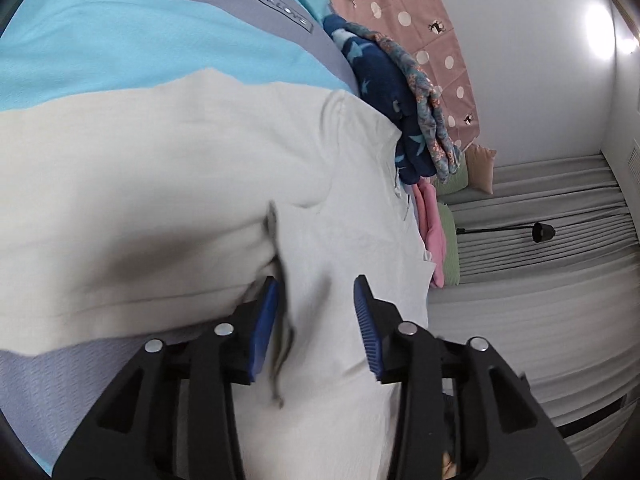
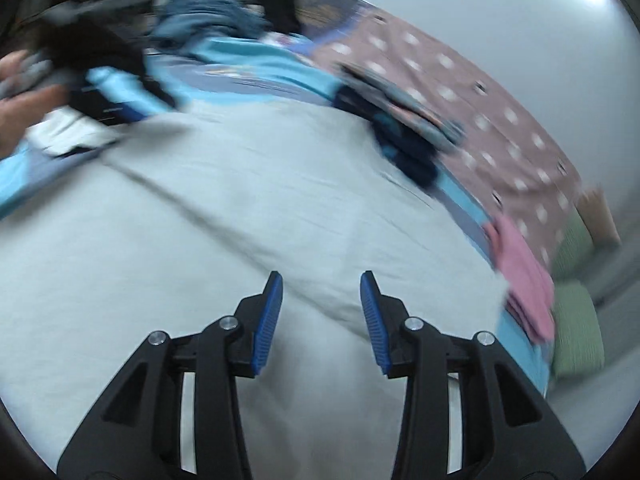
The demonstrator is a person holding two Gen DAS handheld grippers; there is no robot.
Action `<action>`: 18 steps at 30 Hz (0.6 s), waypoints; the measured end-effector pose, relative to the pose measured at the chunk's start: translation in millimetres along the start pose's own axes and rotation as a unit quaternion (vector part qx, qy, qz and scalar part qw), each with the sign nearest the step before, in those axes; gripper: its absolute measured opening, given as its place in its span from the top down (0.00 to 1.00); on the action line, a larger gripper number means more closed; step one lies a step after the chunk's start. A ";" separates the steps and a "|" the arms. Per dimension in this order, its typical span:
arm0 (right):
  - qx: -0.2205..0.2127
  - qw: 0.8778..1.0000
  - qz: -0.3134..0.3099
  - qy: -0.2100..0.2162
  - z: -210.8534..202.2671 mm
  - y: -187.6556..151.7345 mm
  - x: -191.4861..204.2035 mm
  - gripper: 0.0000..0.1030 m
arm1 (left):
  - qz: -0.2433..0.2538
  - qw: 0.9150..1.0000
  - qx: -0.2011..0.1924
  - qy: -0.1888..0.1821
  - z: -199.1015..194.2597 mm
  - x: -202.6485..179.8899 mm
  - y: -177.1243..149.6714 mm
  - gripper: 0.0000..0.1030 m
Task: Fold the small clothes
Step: 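Carry the sleeve with the left tool across the shirt body and lay it down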
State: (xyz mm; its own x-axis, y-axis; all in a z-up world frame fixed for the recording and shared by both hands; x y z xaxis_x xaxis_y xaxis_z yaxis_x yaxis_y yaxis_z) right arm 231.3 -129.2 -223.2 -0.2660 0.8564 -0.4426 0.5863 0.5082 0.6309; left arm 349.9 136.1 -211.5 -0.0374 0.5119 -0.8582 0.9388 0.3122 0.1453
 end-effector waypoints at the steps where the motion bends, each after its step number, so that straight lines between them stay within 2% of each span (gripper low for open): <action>1: 0.010 1.000 0.025 -0.008 8.2 -2.2 -20.1 0.61 | 0.002 1.000 -0.012 0.012 -10.0 4.7 -1.7 0.57; 4: 0.049 0.993 0.098 -0.044 29.1 -20.6 -74.8 0.55 | -0.010 0.998 -0.046 0.048 -41.0 26.7 -6.5 0.55; 7: 0.080 0.985 0.145 -0.041 33.0 -53.6 -106.2 0.55 | -0.039 0.995 -0.070 0.054 -71.7 50.7 -14.5 0.55; 8: 0.081 0.984 0.153 -0.036 30.1 -63.3 -111.2 0.55 | -0.044 0.994 -0.075 0.061 -80.3 56.9 -17.9 0.55; 11: 0.072 0.986 0.144 -0.054 9.1 -89.2 -121.3 0.34 | -0.051 0.989 -0.094 0.098 -102.6 72.3 -27.6 0.54; 13: 0.070 0.986 0.141 -0.049 -2.3 -102.3 -127.1 0.34 | -0.057 0.987 -0.105 0.103 -113.9 79.9 -31.7 0.54; 14: 0.074 0.985 0.155 -0.029 -2.8 -106.3 -128.7 0.36 | -0.061 0.987 -0.110 0.099 -117.3 81.6 -32.5 0.53; 15: 0.080 0.977 0.197 0.013 2.8 -115.6 -140.4 0.39 | -0.066 0.987 -0.115 0.094 -120.9 84.2 -33.0 0.53; 16: 0.082 0.970 0.225 0.036 7.0 -120.3 -147.7 0.43 | -0.072 0.986 -0.121 0.089 -124.0 86.2 -33.0 0.53; 18: 0.093 0.956 0.270 0.062 18.2 -129.0 -161.2 0.66 | -0.081 0.985 -0.128 0.082 -128.0 89.5 -34.4 0.51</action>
State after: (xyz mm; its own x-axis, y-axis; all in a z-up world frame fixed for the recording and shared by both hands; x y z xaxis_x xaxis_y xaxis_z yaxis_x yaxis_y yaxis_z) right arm 212.5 -334.5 -244.8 0.0324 0.9995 0.0012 0.7865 -0.0262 0.6170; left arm 270.4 273.7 -230.3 -0.2542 0.5538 -0.7929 0.7993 0.5818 0.1501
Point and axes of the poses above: each gripper's, at about its wrist camera, not at the fingertips, and z roughly the way its jaws point, x to its left, y to its top, the point moved 3 cm from there along z, roughly the way its jaws point, and after that the axes turned 2 degrees about -y, right-handed, at the moved point
